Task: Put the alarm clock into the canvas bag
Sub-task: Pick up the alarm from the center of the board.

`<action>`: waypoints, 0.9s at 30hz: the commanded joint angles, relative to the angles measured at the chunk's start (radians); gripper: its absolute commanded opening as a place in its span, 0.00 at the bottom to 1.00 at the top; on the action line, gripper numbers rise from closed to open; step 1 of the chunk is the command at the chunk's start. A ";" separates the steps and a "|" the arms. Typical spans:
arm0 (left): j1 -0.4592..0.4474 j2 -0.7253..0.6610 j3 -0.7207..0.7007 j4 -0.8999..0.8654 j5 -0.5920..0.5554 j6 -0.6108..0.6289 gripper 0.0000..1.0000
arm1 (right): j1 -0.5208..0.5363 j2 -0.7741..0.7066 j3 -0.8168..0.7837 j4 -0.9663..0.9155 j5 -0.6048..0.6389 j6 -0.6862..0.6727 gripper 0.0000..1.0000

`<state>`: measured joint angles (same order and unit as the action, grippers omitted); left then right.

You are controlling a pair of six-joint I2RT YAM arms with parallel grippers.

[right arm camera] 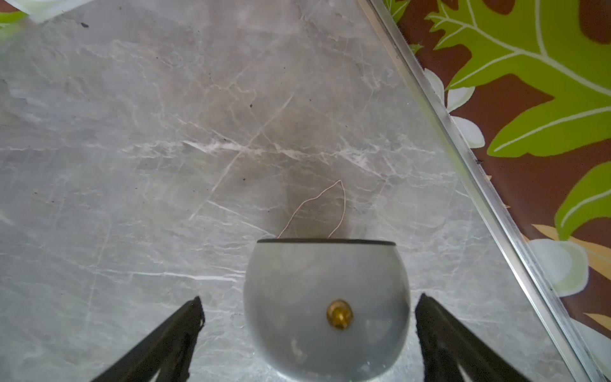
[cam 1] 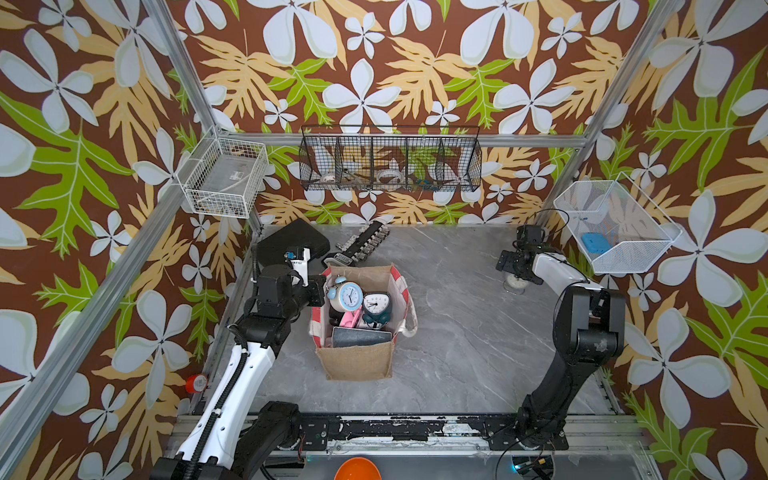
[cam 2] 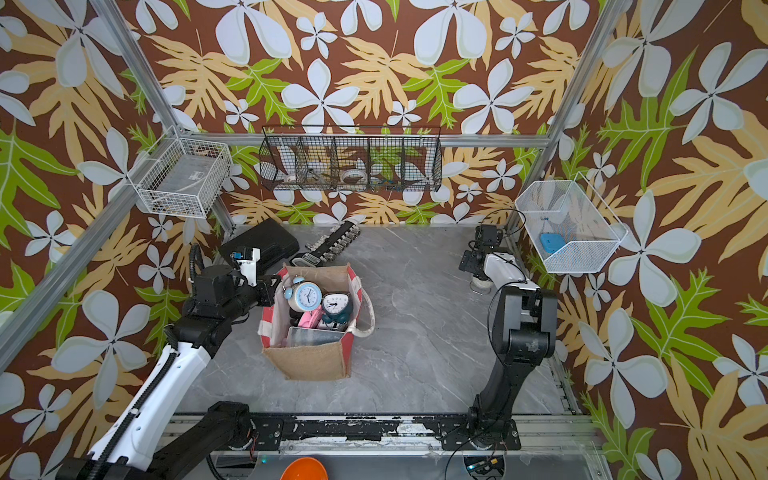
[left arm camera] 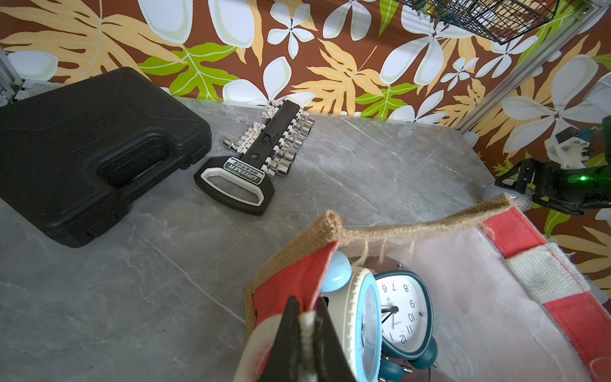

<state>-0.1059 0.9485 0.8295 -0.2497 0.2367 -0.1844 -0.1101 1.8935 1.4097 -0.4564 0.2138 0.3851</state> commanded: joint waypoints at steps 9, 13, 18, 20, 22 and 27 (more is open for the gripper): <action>0.003 -0.004 0.013 0.109 0.007 -0.006 0.00 | -0.008 0.053 -0.020 0.025 0.017 0.004 1.00; 0.002 -0.004 0.013 0.107 0.006 -0.006 0.00 | -0.008 0.056 -0.028 0.035 0.011 0.005 0.98; 0.002 -0.005 0.013 0.106 0.004 -0.004 0.00 | -0.010 0.067 -0.026 0.036 0.012 0.010 0.97; 0.002 -0.007 0.013 0.106 0.002 -0.004 0.00 | -0.011 0.072 -0.025 0.038 0.020 0.012 0.97; 0.002 -0.007 0.013 0.105 0.001 -0.003 0.00 | -0.013 0.074 -0.026 0.039 0.028 0.014 0.97; 0.002 -0.009 0.013 0.105 0.000 -0.004 0.00 | -0.013 0.073 -0.026 0.046 0.045 0.020 0.94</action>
<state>-0.1059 0.9485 0.8295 -0.2497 0.2363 -0.1844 -0.1234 1.9667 1.3815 -0.4187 0.2352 0.3927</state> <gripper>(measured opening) 0.091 0.946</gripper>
